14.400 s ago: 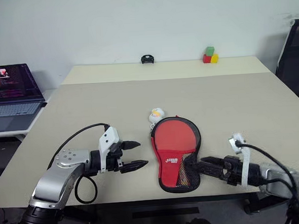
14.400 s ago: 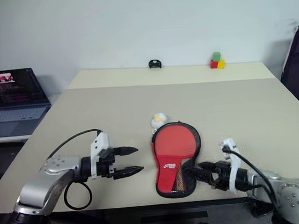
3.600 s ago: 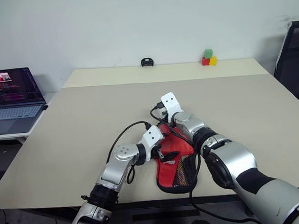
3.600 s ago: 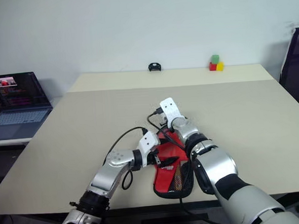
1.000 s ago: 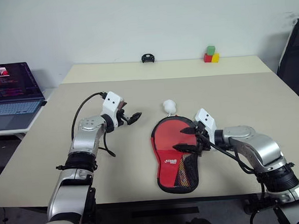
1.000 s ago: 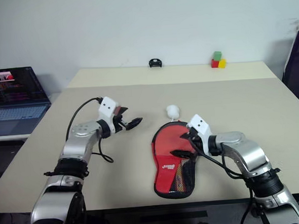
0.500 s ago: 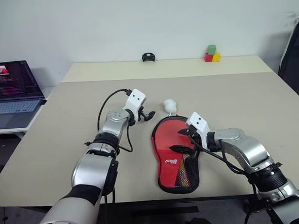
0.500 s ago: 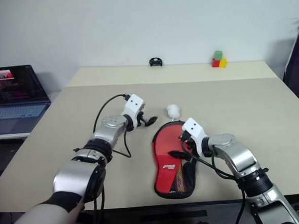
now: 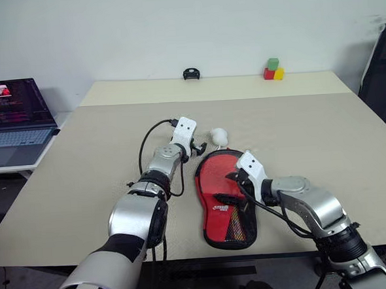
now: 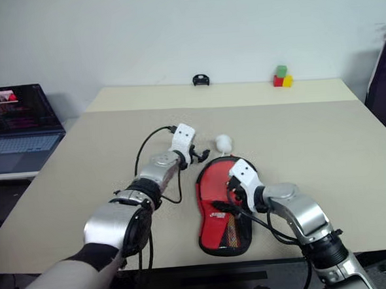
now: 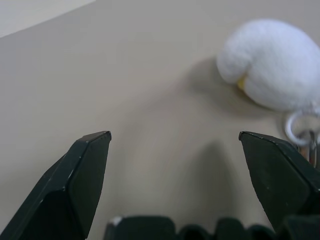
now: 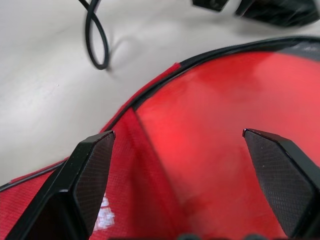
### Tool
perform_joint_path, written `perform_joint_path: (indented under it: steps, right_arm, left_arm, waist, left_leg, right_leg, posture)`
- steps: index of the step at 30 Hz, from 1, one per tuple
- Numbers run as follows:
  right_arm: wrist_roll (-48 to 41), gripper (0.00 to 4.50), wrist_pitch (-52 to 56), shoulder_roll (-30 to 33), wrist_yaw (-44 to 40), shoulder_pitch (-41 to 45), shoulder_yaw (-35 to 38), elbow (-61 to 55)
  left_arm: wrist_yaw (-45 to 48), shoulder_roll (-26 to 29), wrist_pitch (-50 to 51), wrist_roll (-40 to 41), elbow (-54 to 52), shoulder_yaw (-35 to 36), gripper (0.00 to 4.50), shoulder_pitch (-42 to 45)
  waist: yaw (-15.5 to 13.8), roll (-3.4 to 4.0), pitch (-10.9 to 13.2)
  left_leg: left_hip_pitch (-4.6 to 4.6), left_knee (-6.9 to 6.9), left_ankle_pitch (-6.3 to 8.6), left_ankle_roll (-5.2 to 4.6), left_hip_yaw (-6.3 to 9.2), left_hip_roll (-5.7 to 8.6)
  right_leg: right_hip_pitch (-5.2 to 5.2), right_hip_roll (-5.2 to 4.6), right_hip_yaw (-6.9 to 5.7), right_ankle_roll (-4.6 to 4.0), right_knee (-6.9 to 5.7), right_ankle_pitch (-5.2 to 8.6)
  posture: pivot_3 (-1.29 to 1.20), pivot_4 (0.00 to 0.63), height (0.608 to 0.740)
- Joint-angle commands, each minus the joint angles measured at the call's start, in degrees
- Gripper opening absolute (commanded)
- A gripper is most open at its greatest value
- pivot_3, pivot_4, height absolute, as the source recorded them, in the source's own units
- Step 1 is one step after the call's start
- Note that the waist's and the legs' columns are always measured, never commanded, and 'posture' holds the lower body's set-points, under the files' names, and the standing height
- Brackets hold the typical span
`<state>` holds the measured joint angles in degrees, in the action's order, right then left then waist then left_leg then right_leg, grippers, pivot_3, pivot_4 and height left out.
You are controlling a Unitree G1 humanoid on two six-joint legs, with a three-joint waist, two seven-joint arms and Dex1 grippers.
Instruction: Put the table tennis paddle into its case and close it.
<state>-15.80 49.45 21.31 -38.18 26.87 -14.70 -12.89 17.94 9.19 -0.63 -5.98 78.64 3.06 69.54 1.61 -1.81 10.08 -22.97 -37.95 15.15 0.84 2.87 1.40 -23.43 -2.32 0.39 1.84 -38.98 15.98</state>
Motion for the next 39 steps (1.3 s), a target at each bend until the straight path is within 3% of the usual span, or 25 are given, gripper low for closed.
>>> perform_joint_path:
  steps: [1,15,23,39]
  right_arm:
    - [-0.98,4.48,0.66,-0.13,1.15,-0.81,1.23,-3.46]
    - [-2.57,4.48,2.98,-0.42,3.75,-3.24,1.05,-7.15]
    - [-2.85,4.48,4.35,-0.83,4.88,-4.06,0.91,-8.74]
    - [-3.43,4.48,4.22,-0.66,5.46,-3.57,0.86,-8.29]
  left_arm:
    - [-0.22,-1.12,0.35,1.18,-0.72,2.24,4.50,1.77]
    - [3.77,-5.26,2.45,-1.18,-0.47,1.89,4.50,1.05]
    - [14.88,-8.82,1.52,-2.47,-0.74,-0.33,4.50,1.36]
    - [17.11,-7.34,-0.98,-2.50,-1.17,-0.45,4.50,1.06]
  waist:
    - [-0.01,0.00,0.00]
    - [-0.07,0.00,0.00]
    - [-0.11,0.00,-0.01]
    - [0.03,0.00,-0.01]
  left_leg:
    - [0.00,0.00,0.00,0.00,0.00,0.00]
    - [0.01,-0.01,-0.01,0.01,-0.03,0.04]
    - [0.01,-0.03,-0.01,0.01,-0.03,0.08]
    - [0.05,-0.05,-0.01,0.00,-0.02,0.05]
  right_leg:
    - [0.00,0.00,-0.02,0.00,0.00,0.00]
    - [0.00,0.02,-0.01,0.00,-0.02,0.00]
    - [0.04,0.06,-0.03,0.00,-0.02,0.00]
    - [0.04,0.08,-0.01,0.00,-0.08,0.00]
  posture:
    - [0.00,0.150,0.740]
    - [0.00,0.150,0.740]
    - [0.00,0.150,0.740]
    - [0.00,0.150,0.740]
